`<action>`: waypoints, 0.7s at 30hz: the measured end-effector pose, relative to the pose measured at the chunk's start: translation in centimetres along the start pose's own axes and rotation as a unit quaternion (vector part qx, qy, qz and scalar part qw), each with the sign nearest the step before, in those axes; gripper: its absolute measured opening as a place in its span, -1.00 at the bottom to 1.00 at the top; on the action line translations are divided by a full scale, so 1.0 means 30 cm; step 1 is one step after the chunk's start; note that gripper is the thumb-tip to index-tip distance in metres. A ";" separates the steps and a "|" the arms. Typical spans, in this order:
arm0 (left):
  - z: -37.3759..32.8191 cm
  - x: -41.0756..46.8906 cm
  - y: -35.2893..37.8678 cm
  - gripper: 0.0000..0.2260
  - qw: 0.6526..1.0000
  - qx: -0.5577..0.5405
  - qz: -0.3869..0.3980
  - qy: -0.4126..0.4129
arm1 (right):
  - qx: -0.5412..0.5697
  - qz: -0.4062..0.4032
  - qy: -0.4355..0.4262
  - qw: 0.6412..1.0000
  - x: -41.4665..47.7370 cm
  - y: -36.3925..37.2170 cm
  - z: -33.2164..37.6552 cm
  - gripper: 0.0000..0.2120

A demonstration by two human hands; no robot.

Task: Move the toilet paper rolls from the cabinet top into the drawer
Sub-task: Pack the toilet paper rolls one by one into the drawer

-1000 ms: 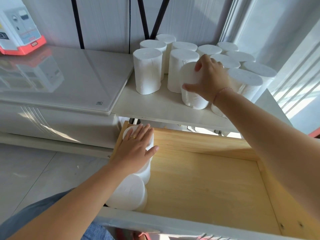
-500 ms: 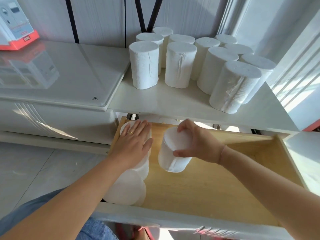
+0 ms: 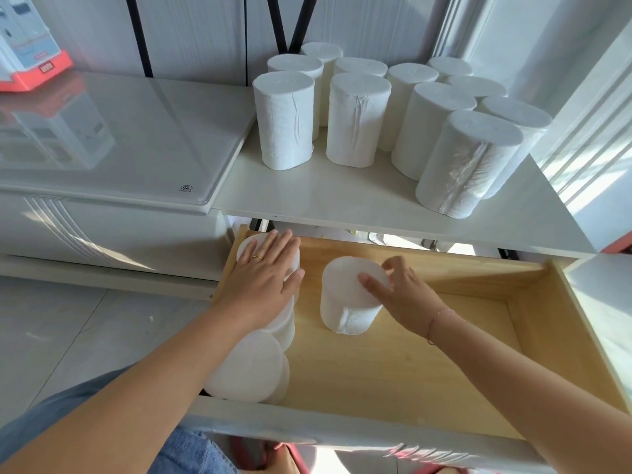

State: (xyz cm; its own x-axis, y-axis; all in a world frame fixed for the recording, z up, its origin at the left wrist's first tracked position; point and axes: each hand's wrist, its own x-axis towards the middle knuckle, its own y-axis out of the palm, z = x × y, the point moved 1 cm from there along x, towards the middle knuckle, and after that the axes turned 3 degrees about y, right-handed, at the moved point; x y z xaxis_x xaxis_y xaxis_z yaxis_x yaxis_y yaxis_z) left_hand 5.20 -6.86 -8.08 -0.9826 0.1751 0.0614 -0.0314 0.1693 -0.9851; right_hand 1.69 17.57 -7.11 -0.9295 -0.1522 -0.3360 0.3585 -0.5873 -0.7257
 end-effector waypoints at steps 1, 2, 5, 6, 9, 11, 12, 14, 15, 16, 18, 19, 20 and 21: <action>0.000 0.000 0.000 -0.48 1.000 0.001 0.001 -0.001 | 0.045 0.052 0.054 0.996 -0.009 0.011 -0.007 -0.38; 0.000 0.002 0.000 -0.48 1.000 0.002 0.003 -0.002 | 0.129 0.114 0.106 0.979 -0.021 0.025 -0.007 -0.41; -0.001 0.002 0.000 -0.48 1.000 0.005 0.003 -0.003 | 0.328 0.196 0.177 0.907 -0.034 0.059 0.017 -0.50; -0.002 0.001 0.000 -0.48 1.000 0.003 0.002 -0.002 | 0.353 0.190 0.179 0.899 -0.026 0.070 0.025 -0.51; -0.001 0.003 0.003 -0.48 1.000 -0.003 -0.001 -0.002 | 0.400 0.156 0.193 0.882 -0.002 0.097 0.063 -0.48; 0.001 0.005 0.005 -0.48 1.000 -0.004 -0.004 -0.002 | 0.426 0.144 0.207 0.869 0.012 0.115 0.086 -0.43; 0.002 0.005 0.006 -0.48 1.000 -0.004 -0.005 -0.002 | 0.442 0.142 0.210 0.860 0.016 0.124 0.099 -0.41; 0.002 0.005 0.008 -0.45 1.000 -0.002 -0.005 -0.003 | 0.465 0.137 0.207 0.849 0.023 0.145 0.121 -0.39; 0.002 0.004 0.008 -0.43 1.000 -0.003 -0.005 -0.005 | 0.469 0.133 0.209 0.848 0.024 0.152 0.130 -0.39; 0.001 0.003 0.007 -0.40 1.000 -0.007 -0.003 -0.007 | 0.472 0.128 0.212 0.846 0.025 0.156 0.137 -0.38; -0.003 0.003 0.004 -0.31 1.000 -0.016 0.006 -0.005 | 0.478 0.118 0.216 0.843 0.025 0.160 0.139 -0.37; -0.008 0.005 0.002 -0.26 1.000 -0.020 0.012 -0.002 | 0.482 0.115 0.215 0.841 0.026 0.160 0.137 -0.36; -0.012 0.008 0.000 -0.22 1.000 -0.024 0.018 0.002 | 0.488 0.113 0.213 0.839 0.026 0.158 0.135 -0.35; -0.015 0.014 -0.002 -0.20 0.999 -0.031 0.021 0.003 | 0.494 0.109 0.211 0.837 0.027 0.157 0.132 -0.34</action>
State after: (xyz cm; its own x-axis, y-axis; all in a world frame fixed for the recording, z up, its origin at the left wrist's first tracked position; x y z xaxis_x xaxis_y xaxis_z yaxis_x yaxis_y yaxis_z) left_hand 4.87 -6.36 -7.93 -0.9819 0.1883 0.0215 0.0210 0.2210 -0.9751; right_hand 2.28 11.52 -8.43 -0.6634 -0.1703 -0.7286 0.0764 -0.9841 0.1605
